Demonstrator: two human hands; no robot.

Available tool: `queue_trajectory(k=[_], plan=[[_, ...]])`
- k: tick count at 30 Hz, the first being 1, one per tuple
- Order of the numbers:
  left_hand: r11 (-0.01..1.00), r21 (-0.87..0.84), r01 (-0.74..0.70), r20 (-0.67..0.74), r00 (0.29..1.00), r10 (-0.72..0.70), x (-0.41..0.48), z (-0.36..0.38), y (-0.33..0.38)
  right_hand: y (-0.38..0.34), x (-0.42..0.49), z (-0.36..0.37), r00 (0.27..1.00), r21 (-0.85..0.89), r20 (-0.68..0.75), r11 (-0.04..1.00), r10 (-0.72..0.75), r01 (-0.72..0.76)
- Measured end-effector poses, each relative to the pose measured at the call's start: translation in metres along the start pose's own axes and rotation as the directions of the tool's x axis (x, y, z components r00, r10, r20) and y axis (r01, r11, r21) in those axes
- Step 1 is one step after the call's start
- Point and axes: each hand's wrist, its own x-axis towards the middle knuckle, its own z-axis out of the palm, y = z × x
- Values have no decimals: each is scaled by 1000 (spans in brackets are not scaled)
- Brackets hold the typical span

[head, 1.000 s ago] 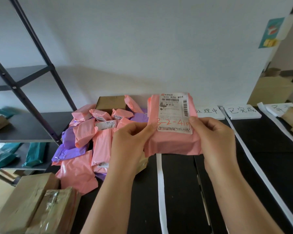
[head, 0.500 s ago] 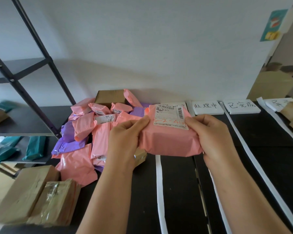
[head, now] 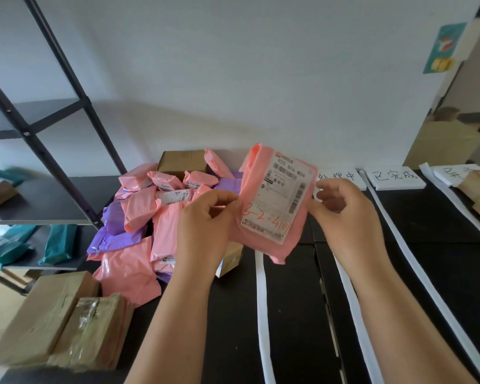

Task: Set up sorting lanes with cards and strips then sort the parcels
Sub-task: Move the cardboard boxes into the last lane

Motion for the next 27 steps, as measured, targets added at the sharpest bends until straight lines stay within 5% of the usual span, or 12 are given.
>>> queue_trajectory(k=[6,10,17,24,27], plan=[[987,86,-137,14,991,137,-5,0,0,-7,-4,-5,980,-245,-72,955,-188,165],[967,124,-223,-28,973,228,-5,4,-2,-6,-6,-2,989,-168,-4,975,-149,146],[876,314,-366,-170,886,431,-2,11,-8,4,-4,-2,993,-37,-92,997,-77,74],[998,62,33,-211,977,-20,-11,32,-22,24,7,-8,973,85,-227,996,43,-24],[988,4,152,-14,988,-152,-13,46,-30,36,12,-8,969,95,-231,994,81,-61]])
